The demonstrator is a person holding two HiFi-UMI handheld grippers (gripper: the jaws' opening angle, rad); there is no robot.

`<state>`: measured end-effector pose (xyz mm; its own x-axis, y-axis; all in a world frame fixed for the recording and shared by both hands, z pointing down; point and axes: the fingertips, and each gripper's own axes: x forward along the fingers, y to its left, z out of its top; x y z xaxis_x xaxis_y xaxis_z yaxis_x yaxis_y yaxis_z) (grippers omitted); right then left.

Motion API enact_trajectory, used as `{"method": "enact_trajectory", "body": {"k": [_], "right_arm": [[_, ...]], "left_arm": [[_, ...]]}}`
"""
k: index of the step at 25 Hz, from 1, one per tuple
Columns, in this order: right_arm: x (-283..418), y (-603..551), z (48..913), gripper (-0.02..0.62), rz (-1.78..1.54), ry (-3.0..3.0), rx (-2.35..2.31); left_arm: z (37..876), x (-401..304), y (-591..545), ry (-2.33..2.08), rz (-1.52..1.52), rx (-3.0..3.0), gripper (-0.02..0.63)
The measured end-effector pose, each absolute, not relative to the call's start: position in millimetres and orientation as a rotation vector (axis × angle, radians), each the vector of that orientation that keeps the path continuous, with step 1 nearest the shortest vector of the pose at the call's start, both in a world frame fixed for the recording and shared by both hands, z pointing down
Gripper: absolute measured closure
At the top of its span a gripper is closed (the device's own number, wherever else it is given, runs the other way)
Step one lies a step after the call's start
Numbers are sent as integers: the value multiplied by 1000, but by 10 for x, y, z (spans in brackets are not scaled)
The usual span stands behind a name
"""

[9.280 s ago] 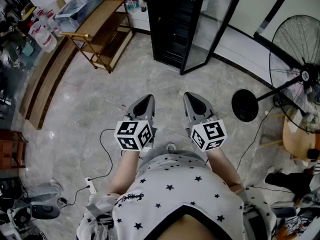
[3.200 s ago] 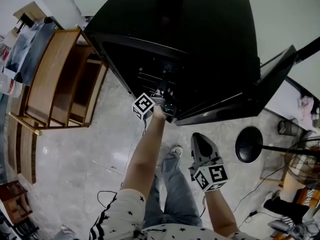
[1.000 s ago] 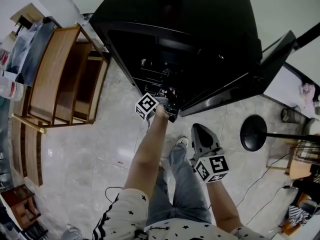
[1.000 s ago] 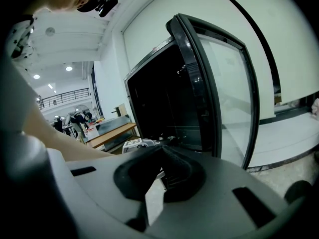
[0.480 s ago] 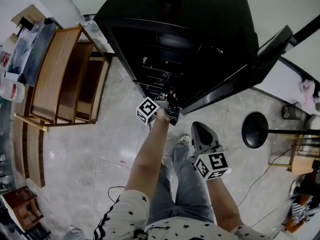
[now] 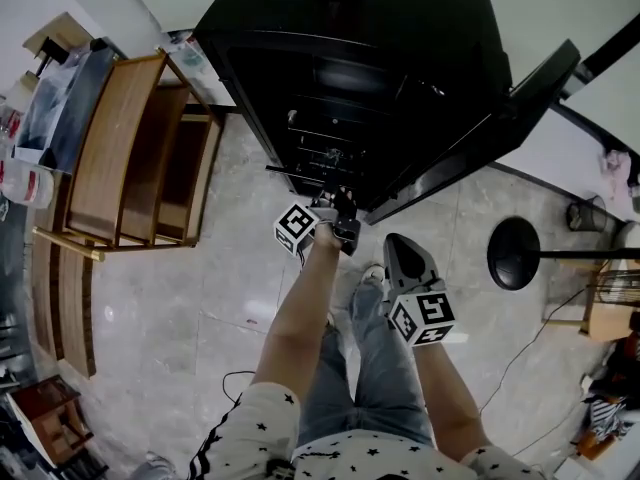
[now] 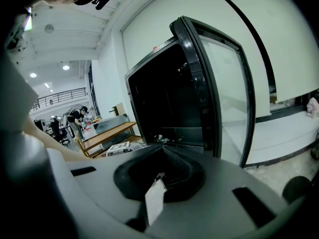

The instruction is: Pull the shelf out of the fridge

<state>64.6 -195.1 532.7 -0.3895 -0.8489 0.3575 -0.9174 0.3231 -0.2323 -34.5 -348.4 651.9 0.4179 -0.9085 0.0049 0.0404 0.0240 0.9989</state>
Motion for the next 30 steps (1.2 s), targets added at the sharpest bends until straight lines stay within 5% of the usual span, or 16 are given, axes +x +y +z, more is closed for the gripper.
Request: {"method": "enact_trajectory", "body": {"k": [30], "right_arm": [[555, -1876, 5568, 601, 668, -2369, 1675]], "left_arm": [[6496, -469, -2971, -864, -893, 1343, 584]]}}
